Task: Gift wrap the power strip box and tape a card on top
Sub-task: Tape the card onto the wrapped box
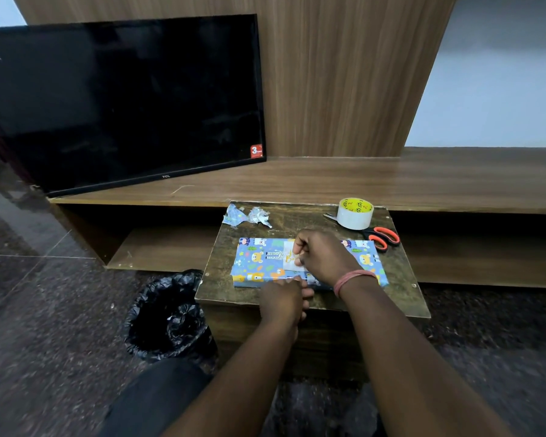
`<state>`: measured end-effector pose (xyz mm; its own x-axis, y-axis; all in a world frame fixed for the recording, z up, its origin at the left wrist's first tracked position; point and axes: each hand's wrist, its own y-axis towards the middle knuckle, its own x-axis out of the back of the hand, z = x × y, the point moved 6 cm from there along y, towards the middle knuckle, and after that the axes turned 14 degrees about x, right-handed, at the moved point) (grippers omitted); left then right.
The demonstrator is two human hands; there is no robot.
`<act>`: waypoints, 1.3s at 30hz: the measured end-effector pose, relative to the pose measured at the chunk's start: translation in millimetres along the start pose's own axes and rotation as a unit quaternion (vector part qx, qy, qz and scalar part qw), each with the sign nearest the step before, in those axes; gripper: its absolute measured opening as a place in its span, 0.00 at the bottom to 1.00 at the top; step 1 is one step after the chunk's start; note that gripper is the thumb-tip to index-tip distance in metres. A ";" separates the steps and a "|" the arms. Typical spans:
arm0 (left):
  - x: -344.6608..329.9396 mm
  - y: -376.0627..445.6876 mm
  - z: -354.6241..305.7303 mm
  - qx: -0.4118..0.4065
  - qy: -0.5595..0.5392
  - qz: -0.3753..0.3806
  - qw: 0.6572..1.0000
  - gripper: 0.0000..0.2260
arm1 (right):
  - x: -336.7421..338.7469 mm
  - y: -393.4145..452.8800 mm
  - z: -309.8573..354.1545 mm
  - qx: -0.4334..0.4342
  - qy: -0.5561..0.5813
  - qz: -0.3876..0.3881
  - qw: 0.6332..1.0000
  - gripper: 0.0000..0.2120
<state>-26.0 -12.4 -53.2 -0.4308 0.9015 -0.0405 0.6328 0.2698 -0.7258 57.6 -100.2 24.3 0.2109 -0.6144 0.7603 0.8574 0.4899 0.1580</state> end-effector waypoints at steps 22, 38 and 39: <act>-0.5 12.6 5.9 -0.066 0.026 -0.033 0.997 0.15 | -8.4 10.5 -8.7 -0.053 -0.025 0.051 0.997 0.09; 3.3 24.1 13.0 -0.064 0.073 -0.081 0.992 0.17 | 5.7 23.1 -20.2 -0.103 0.023 0.135 0.985 0.09; 4.3 23.3 11.9 -0.071 0.087 -0.085 0.990 0.17 | 4.9 23.0 -19.4 -0.098 0.018 0.141 0.985 0.09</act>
<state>-20.8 -6.2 -78.4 -0.4297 0.8801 0.2022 0.6493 0.4567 -0.6082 87.5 -103.9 19.5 0.4665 -0.4951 0.7330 0.8362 0.5170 -0.1830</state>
